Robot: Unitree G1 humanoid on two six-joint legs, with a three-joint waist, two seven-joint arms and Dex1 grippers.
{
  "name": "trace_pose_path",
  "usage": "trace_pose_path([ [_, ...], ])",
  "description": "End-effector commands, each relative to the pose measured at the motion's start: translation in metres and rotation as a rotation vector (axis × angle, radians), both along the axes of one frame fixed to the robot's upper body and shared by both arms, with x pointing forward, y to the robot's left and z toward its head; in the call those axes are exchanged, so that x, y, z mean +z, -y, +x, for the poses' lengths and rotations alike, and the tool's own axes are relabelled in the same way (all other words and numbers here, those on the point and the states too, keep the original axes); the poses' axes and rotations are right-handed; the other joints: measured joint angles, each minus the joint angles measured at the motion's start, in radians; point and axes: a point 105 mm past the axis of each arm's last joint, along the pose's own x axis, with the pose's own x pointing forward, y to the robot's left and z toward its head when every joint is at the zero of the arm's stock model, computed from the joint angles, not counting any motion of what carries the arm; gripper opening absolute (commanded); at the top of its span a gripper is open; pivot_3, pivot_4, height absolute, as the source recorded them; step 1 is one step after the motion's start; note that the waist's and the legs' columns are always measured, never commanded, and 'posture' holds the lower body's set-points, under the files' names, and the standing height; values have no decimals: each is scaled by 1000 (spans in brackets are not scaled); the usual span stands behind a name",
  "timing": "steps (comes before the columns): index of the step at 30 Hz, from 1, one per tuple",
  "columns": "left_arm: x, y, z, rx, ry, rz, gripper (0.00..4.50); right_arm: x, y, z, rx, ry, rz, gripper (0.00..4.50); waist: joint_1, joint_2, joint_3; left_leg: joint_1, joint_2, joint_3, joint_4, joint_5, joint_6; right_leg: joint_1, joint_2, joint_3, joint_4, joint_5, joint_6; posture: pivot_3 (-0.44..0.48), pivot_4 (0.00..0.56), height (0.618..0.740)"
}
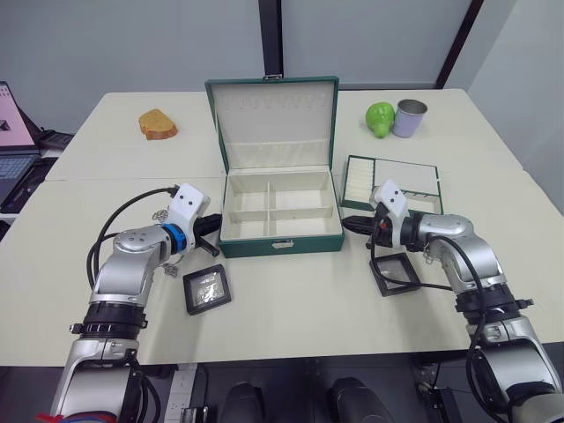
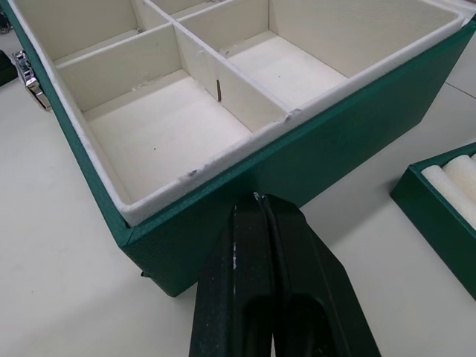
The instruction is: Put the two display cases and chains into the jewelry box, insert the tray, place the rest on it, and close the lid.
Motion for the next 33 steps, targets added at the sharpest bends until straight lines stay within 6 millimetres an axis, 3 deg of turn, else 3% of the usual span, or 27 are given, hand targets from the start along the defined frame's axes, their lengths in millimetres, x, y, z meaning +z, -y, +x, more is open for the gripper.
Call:
trace_pose_path([
  [1, 3, 27, -5, -112, 16, -23, 0, 14, -16, -5, 76, 38, 40, 17, 0, 0, 0, 0, 0, 0, 0, 0, 0, 0, 0, 0, 0, 0, 0, 0, 150, 740],
  [33, 10, 25, 3, -96, 53, -26, 0, 11, -4, -3, 26, 31, 45, 17, 6, 0, 0, 0, 0, -3, 0, 0, 0, 3, 0, -2, -3, 0, 0, 0, 150, 740],
])
